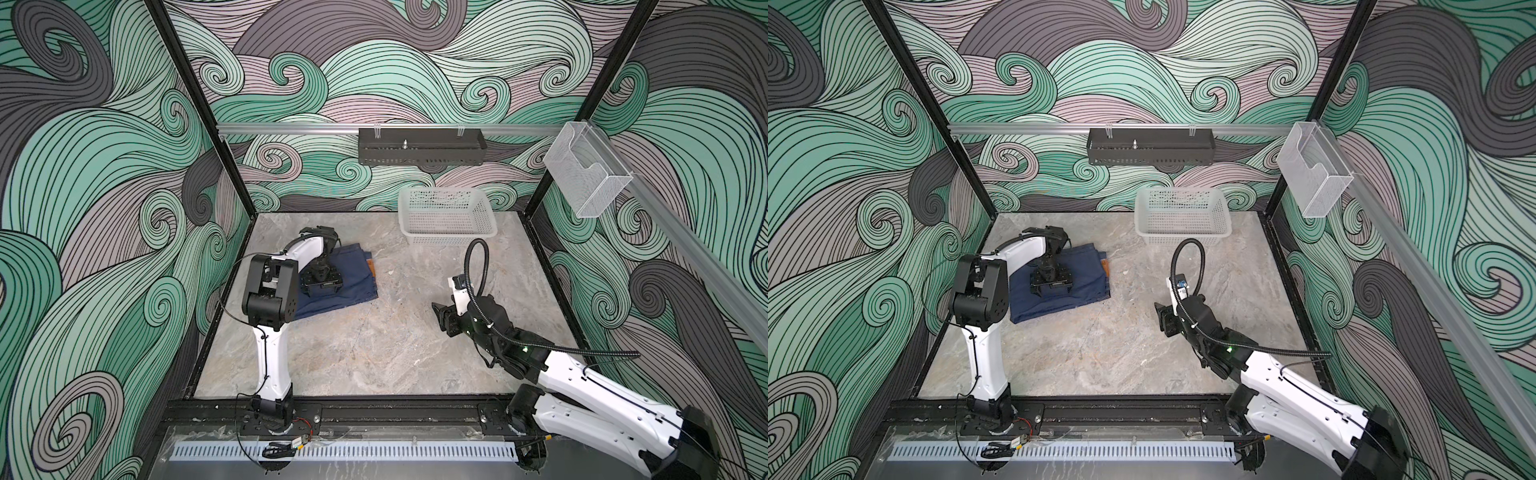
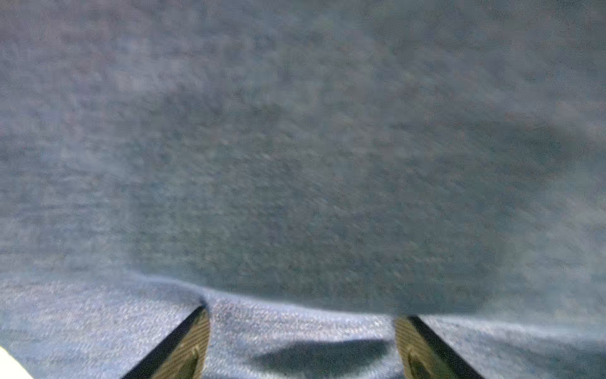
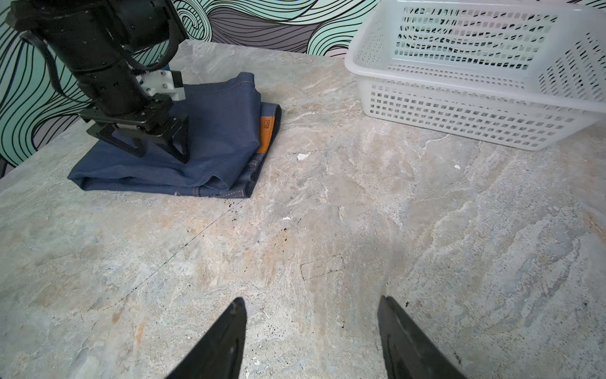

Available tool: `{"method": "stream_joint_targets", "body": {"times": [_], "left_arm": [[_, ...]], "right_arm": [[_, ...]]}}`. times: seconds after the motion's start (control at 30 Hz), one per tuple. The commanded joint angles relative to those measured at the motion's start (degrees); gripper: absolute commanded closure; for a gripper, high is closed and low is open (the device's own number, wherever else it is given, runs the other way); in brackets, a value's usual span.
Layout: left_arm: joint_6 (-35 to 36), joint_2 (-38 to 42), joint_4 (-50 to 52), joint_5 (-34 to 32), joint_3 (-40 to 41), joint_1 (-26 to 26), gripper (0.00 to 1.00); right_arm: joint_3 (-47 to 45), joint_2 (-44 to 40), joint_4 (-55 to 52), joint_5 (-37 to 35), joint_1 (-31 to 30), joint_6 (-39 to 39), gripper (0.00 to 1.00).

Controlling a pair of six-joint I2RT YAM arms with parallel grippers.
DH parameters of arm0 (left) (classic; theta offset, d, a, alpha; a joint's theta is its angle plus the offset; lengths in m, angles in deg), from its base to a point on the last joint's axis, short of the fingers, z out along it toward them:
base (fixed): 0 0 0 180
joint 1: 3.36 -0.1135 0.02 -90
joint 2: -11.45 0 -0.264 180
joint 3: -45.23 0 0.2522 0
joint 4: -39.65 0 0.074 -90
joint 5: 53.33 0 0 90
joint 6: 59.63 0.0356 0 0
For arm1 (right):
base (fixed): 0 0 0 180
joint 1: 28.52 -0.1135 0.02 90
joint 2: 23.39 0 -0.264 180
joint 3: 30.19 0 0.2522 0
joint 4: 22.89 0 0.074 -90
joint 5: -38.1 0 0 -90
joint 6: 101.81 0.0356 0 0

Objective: Fold and stack the trousers
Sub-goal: Move the trousers to the top-left of the table.

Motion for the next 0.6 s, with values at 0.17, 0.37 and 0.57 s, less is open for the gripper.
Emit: {"method": "stream_joint_targets", "body": {"times": [0.17,0.37,0.57], "left_arm": [[4.87,-10.98,9.36,-3.53,-15.43,-7.12,0.12],[8.20,-20.19,15.26,-5.68,-32.94,-9.38,0.12],[12.28,-29.50,21.44,-9.29,-53.04,-12.18,0.12]], "right_arm": [[1.55,3.24,5.15,3.51,2.23,-1.68,0.36],[2.44,6.85,7.85,6.74,4.74,-2.10,0.36],[3.81,9.97,9.44,9.33,6.74,-2.29,0.36]]}}
